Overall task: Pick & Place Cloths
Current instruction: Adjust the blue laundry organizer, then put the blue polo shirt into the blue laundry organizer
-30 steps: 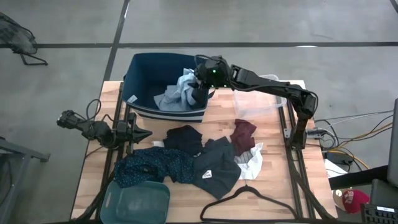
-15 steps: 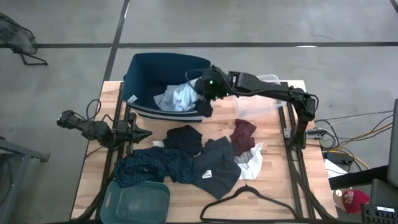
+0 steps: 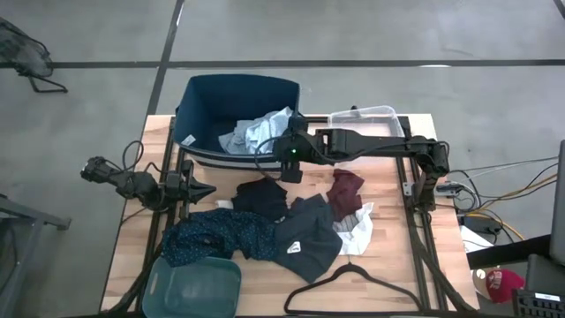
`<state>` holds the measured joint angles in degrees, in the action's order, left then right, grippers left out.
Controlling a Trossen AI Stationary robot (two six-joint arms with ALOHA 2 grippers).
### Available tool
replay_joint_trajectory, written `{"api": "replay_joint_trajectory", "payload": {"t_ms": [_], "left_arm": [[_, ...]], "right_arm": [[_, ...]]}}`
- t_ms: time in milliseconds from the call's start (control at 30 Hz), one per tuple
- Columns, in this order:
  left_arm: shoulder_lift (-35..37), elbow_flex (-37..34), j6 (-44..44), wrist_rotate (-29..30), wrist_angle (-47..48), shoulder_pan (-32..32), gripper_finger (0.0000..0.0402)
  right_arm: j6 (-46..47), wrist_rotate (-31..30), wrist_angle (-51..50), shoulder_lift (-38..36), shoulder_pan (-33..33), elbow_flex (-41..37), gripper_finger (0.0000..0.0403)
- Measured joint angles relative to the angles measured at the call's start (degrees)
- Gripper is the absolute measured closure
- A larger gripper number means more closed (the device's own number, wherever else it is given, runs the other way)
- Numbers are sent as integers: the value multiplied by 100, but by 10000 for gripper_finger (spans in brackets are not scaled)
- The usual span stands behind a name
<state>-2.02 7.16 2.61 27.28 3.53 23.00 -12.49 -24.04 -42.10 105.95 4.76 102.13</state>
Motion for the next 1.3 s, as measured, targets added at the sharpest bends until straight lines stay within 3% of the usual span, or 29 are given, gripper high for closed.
{"api": "replay_joint_trajectory", "payload": {"t_ms": [267, 500, 933, 1067, 1300], "left_arm": [[0, 0, 0, -1, -2, 4, 388], [0, 0, 0, -2, 0, 4, 388], [-2, 0, 0, 0, 15, 2, 388], [-4, 0, -1, 0, 19, 2, 388], [-4, 0, -1, -2, 46, -2, 388]], "right_arm": [[-24, -116, 623, 2, 188, -325, 193], [-125, -134, 472, -17, 215, -381, 188], [-151, -164, 495, -334, -612, -392, 152], [-165, 120, 520, -348, -1014, -433, 140], [-305, 222, 1431, -348, -1787, -1061, 123]]}}
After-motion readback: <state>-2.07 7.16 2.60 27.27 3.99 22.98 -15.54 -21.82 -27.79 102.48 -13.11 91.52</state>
